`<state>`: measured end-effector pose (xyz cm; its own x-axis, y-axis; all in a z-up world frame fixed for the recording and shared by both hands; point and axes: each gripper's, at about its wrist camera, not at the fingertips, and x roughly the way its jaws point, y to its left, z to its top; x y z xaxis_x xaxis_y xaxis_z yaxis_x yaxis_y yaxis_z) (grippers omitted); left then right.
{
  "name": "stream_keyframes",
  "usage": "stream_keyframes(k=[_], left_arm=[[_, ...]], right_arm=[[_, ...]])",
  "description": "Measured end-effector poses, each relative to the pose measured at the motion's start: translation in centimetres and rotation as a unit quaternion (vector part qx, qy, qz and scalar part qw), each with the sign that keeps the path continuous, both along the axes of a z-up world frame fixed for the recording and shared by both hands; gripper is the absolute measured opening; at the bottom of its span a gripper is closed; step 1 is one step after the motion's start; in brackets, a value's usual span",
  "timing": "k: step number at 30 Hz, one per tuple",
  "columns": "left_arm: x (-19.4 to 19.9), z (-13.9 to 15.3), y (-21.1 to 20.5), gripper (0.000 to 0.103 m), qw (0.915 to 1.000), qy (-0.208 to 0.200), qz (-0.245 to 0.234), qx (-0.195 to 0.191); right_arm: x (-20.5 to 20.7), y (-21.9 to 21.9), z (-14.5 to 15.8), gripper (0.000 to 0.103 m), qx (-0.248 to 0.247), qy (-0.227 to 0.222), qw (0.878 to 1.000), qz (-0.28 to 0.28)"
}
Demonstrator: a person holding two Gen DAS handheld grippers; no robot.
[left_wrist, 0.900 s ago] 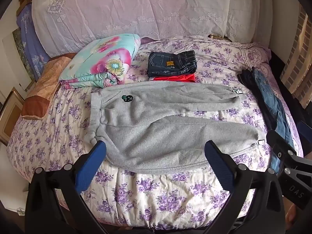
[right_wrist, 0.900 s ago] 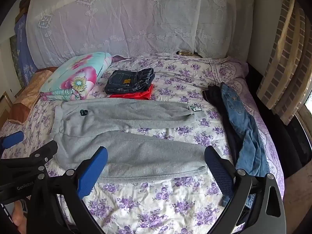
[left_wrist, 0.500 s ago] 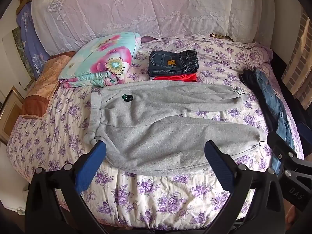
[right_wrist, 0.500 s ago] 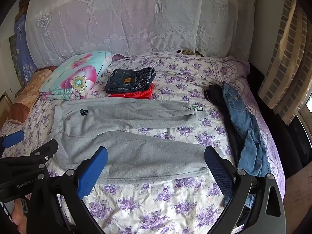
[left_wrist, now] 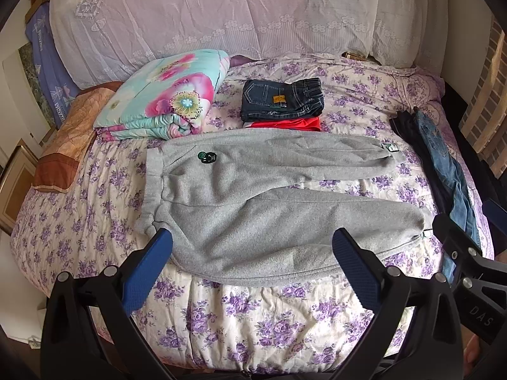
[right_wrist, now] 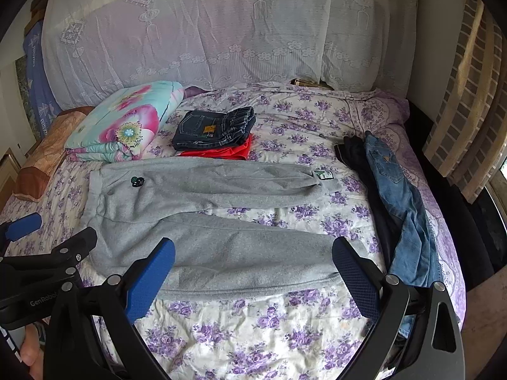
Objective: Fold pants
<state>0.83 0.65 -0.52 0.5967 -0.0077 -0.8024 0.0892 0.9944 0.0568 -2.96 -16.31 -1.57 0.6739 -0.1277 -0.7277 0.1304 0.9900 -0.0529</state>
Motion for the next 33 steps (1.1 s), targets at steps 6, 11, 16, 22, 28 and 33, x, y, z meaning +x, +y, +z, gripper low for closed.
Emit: stream_keyframes(k=[6,11,16,22,28,33], left_arm=[[0.2,-0.2,0.2,0.098,1.0000,0.001,0.001,0.000],[0.3,-0.2,0.2,0.098,1.0000,0.001,-0.001,0.000],[0.3,-0.2,0.2,0.098,1.0000,0.001,0.000,0.001],[0.4,-1.2,-0.1,0.098,1.0000,0.001,0.000,0.003],[0.4,-1.2,-0.2,0.098,1.0000,0.001,0.000,0.004],[0.6,-1.3,-0.2,0.098,1.0000,0.002,0.000,0.004]], right_arm=[[0.0,0.0,0.0,0.100,0.001,0.001,1.000,0.001],[0.1,0.1,-0.1,0.100,0.001,0.000,1.000,0.000],[0.2,0.0,-0.2,0.100,0.002,0.000,1.000,0.000],[0.1,-0.2,0.0,0.100,0.003,0.000,1.000,0.000],[0.2,-0.3,0.1,0.100,0.004,0.001,1.000,0.001],[0.2,-0.2,0.1,0.100,0.005,0.001,1.000,0.000]])
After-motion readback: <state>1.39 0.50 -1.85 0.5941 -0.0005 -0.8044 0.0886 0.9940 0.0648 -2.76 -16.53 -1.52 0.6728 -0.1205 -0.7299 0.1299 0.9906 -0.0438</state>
